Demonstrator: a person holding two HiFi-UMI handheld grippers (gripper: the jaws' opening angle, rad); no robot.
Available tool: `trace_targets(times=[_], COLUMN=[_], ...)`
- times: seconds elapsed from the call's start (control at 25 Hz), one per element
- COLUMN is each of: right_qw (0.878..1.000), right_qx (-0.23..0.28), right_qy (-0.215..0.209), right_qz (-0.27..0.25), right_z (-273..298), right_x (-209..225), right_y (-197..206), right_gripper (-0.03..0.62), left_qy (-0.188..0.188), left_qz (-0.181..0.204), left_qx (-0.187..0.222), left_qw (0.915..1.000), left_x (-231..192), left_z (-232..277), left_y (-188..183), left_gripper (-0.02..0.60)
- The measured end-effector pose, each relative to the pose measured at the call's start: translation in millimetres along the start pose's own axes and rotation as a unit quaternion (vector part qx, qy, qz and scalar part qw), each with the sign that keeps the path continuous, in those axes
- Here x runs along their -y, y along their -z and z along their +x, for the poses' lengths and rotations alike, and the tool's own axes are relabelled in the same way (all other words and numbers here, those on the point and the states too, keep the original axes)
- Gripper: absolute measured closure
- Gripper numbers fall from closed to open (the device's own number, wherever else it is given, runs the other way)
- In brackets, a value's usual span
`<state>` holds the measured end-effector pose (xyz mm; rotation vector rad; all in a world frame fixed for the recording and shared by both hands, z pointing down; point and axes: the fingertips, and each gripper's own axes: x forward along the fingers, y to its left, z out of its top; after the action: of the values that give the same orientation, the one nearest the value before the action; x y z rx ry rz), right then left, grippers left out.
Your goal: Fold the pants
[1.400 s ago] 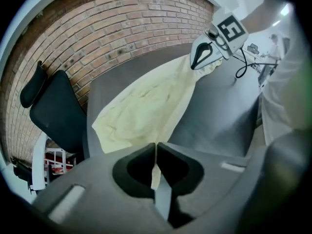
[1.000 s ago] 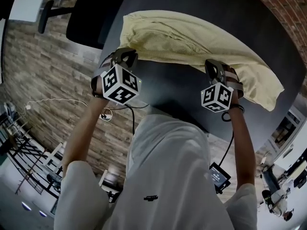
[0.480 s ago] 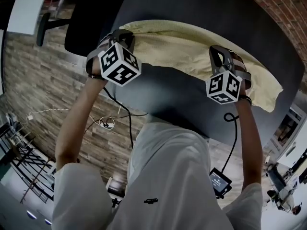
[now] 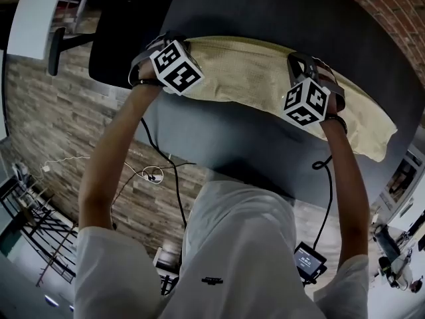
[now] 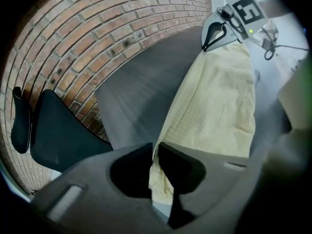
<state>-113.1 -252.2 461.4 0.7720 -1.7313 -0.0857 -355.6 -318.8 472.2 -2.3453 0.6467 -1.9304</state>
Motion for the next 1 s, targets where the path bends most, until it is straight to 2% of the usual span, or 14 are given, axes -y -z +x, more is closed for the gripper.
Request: trace_targets(times=[0.2,0.4,0.52,0.6,1.0], right_qw=[1.0,0.998,0.995,0.993,0.988], right_qx=[-0.023,-0.056,-0.049,-0.041,0.005], right_qy=[-0.006,0.024,0.028,0.029,0.025], right_qz=[0.005,0.032,0.082,0.104,0.154], right_z=[25.0,38.3,30.4,20.9,-27.2], right_x=[-2.2,9.0,18.4,21.5,3.6], right_y=[5.0,17.3,22.5,25.8,46.0], right_gripper=[0.582,0.583,0.583,0.586,0.588], left_qy=[0.004,-0.018,-0.003,0.005,0.015], left_qz=[-0.025,-0.025,-0.027,-0.037,-0.036], left_qx=[-0.009,-0.003,0.015,0.028,0.071], left_qw=[0.9996,0.9995,0.9995,0.9989,0.9967], left_x=[-4.5,-9.2,-6.1,-1.7,53.5], left_z=[32.2,35.8,24.7,15.0,-24.8], left_y=[3.3,6.1,1.0,-2.8,-37.5], left_gripper=[0.495,0.464,0.374,0.342,0.333])
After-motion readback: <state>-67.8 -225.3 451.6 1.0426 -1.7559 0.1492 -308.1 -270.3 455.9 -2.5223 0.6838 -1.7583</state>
